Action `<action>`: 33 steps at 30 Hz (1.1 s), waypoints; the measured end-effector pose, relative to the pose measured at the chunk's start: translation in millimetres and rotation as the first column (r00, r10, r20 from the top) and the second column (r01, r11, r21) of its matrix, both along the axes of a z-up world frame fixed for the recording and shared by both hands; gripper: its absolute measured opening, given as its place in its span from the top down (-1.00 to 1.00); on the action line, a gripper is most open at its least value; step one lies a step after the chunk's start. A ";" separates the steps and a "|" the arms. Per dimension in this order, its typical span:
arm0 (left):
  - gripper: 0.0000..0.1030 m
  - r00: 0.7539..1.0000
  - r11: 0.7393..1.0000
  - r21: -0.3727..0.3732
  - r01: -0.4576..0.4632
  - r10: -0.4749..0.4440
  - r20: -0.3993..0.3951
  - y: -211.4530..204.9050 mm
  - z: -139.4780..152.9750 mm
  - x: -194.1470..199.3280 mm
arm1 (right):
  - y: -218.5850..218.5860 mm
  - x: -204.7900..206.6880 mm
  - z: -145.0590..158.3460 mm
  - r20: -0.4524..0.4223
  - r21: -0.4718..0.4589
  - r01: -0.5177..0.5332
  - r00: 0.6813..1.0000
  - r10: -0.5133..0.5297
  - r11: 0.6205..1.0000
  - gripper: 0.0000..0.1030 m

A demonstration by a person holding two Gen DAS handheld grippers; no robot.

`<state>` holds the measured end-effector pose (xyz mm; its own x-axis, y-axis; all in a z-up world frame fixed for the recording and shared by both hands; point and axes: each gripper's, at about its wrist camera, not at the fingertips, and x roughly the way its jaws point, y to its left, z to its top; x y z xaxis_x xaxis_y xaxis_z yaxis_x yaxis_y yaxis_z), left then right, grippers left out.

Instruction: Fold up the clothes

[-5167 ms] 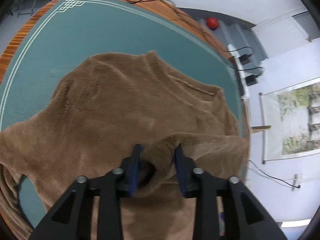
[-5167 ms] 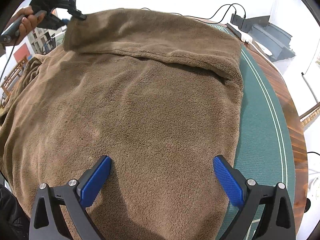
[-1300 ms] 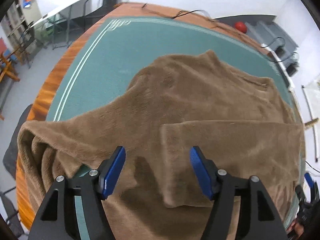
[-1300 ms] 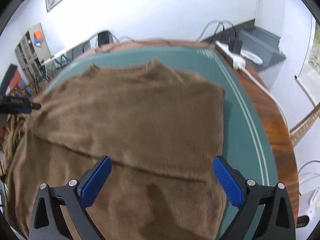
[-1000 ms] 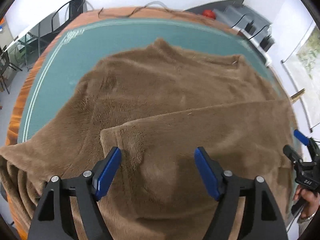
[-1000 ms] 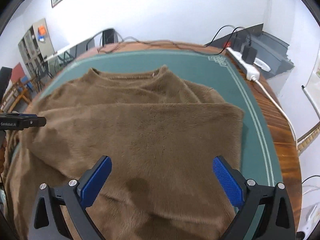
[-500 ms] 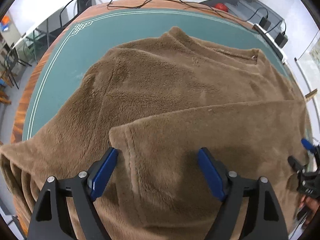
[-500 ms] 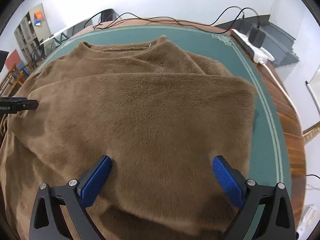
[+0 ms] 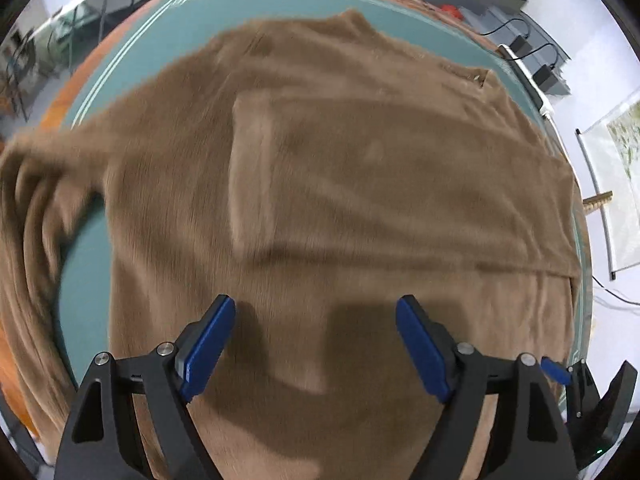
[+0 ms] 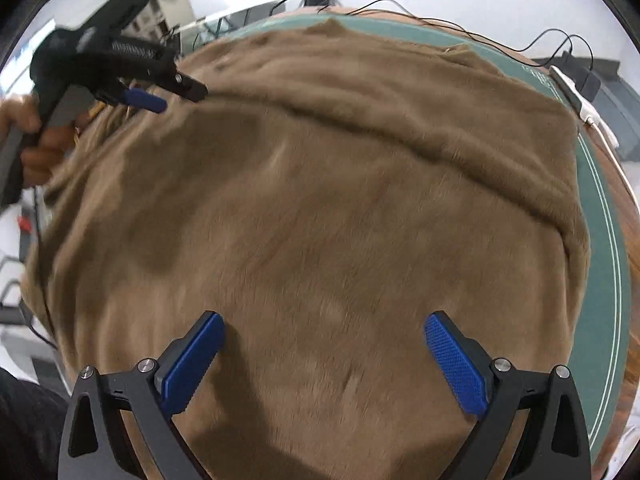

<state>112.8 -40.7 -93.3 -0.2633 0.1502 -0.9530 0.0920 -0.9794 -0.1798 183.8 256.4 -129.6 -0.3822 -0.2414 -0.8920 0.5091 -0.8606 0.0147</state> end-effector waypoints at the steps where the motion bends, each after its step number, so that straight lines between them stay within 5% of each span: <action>1: -0.66 1.000 1.000 0.006 -0.014 0.014 0.008 -1.4 -2.9 9.4 | -0.6 5.5 -2.0 -0.019 0.022 -0.015 1.000 0.015 1.000 -0.99; 8: -0.66 0.994 0.994 0.001 -0.109 0.109 0.001 -6.7 3.4 63.5 | 11.2 24.5 -6.6 -0.143 -0.040 -0.038 0.989 0.032 0.998 -0.99; 15: -0.66 0.974 0.974 0.030 -0.223 0.224 -0.023 -45.3 26.1 105.5 | 8.2 28.7 -7.0 -0.160 -0.047 -0.041 0.987 0.033 0.998 -0.99; 22: -0.66 0.919 0.891 0.235 -0.388 0.393 0.024 -113.1 17.9 125.1 | 9.6 28.3 -9.0 -0.165 -0.042 -0.034 0.986 0.026 0.999 -0.99; 28: -0.66 0.905 0.866 0.275 -0.417 0.425 0.034 -166.9 19.9 150.6 | 7.3 28.0 -8.0 -0.168 -0.033 -0.013 0.986 0.008 0.999 -0.99; 33: -0.66 0.869 0.814 0.322 -0.483 0.492 0.059 -219.8 11.9 178.7 | -0.3 17.3 -4.8 -0.075 0.015 0.029 0.997 -0.028 0.999 -0.99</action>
